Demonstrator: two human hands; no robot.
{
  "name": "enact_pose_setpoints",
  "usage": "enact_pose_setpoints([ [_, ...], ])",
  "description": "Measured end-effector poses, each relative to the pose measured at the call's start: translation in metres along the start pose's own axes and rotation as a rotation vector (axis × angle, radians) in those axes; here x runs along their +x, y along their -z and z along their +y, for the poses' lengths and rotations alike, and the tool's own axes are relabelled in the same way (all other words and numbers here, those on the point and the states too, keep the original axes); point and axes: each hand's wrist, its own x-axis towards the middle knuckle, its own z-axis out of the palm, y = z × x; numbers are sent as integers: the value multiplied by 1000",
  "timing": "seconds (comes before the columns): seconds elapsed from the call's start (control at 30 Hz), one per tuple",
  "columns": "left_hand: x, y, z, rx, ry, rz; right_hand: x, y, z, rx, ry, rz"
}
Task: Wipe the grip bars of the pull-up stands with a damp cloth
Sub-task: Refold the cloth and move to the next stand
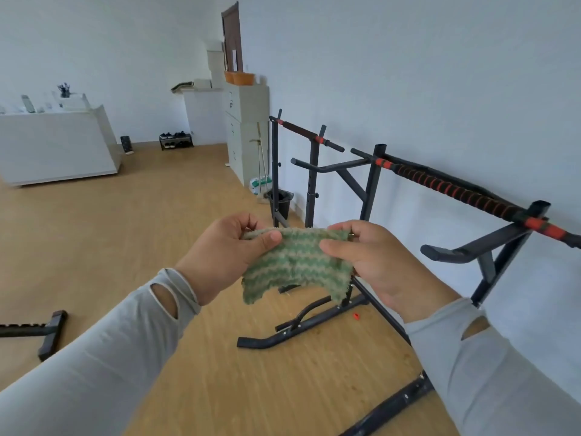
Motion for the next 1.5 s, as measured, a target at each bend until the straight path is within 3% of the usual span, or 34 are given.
enact_pose_setpoints([
  [0.37, 51, 27, -29, -138, 76, -41, 45, -20, 9, 47, -8, 257],
  [0.53, 91, 62, -70, -705, 237, -144, 83, -61, 13, 289, -84, 237],
  [0.6, 105, 78, -92, -757, 278, -134, 98, -83, 14, 284, -92, 263],
  [0.87, 161, 145, -130, -437, 179, 132, 148, -167, 9, -101, -17, 580],
  [1.07, 182, 162, -136, -318, 90, 119, 164, -184, 5, 193, -167, 521],
  [1.2, 189, 156, -128, -207, -2, 166, 162, -193, 4, -54, -40, 567],
  [1.4, 186, 111, -114, -6, -238, -84, 173, -205, 12, -151, 71, 527],
  [1.5, 203, 99, -118, -99, -173, -387, 181, -188, 21, -57, 13, 524],
])
